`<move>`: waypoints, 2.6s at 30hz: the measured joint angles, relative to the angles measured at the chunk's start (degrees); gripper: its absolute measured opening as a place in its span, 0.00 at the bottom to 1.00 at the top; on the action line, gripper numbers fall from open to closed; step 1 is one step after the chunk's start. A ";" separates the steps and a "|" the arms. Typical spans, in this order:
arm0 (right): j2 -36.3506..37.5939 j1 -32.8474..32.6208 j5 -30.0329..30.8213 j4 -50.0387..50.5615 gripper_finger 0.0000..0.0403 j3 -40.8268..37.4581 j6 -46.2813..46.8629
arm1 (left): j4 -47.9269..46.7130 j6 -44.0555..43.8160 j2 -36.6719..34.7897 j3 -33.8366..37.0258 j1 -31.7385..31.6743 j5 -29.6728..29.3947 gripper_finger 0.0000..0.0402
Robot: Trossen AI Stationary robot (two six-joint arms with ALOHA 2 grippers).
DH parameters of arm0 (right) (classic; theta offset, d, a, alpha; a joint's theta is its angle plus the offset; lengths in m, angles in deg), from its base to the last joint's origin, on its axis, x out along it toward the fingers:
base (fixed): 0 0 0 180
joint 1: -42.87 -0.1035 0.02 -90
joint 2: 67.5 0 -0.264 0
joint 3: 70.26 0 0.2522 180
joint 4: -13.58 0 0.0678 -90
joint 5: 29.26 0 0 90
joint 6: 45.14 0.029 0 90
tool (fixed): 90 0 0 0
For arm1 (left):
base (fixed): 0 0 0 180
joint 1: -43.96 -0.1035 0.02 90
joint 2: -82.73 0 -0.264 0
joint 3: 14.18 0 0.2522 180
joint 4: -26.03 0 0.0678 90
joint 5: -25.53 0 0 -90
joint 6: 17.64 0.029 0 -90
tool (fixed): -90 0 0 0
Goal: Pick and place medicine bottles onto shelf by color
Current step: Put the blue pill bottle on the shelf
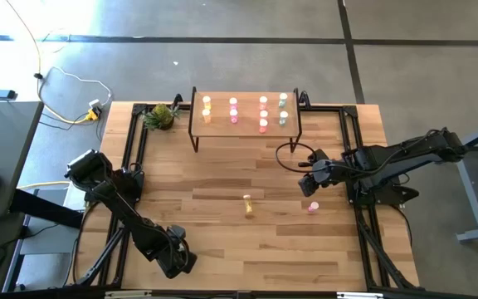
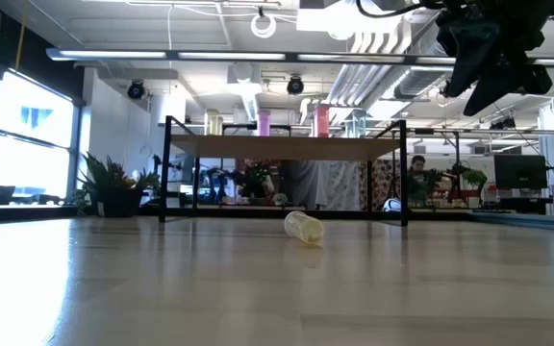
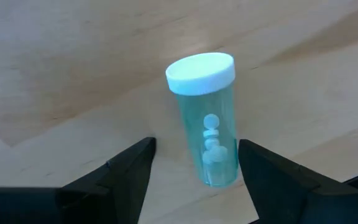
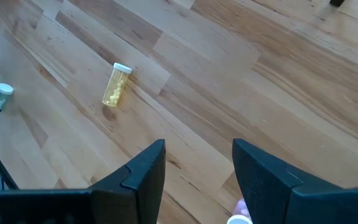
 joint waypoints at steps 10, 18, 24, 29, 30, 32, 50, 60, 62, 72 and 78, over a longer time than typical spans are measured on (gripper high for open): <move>0.00 0.00 -0.05 -0.41 0.44 0.00 -1.47 | -1.04 5.07 0.21 0.20 -0.53 1.69 0.32; 0.00 0.00 -0.23 -0.93 0.44 0.00 -3.02 | -0.57 7.39 -0.81 0.31 -1.65 1.81 0.22; 0.00 -0.02 -1.51 -1.97 0.44 0.00 -5.30 | 1.40 8.53 -2.09 0.41 -2.38 0.51 0.24; 0.00 -0.02 -4.30 -7.97 0.44 0.00 -10.82 | 6.96 11.97 -2.17 0.39 -3.62 -0.77 0.24; 0.00 0.00 -4.61 -9.38 0.44 0.00 -12.31 | 8.18 12.80 -2.17 0.35 -4.04 -1.11 0.24; 0.00 0.33 -5.79 -12.60 0.44 0.00 -15.49 | 10.45 14.80 -2.17 0.35 -5.26 -2.39 0.24; 0.02 9.52 -22.78 -35.39 0.44 0.00 -42.21 | 32.74 44.63 -2.37 0.28 -22.40 -16.41 0.24; 0.02 14.76 -23.06 -49.38 0.45 0.00 -44.96 | 50.41 65.86 -2.39 0.28 -33.50 -18.55 0.24; 0.02 16.13 -23.44 -50.97 0.46 0.01 -44.35 | 53.44 69.44 -2.39 0.28 -35.75 -18.44 0.24; 0.02 23.03 -23.58 -62.55 0.55 0.00 -40.50 | 64.32 87.75 -3.28 0.26 -46.60 -10.57 0.24; -0.65 27.49 -23.56 -69.59 0.55 0.04 -41.17 | 59.44 96.43 -9.95 0.25 -52.25 -7.60 0.24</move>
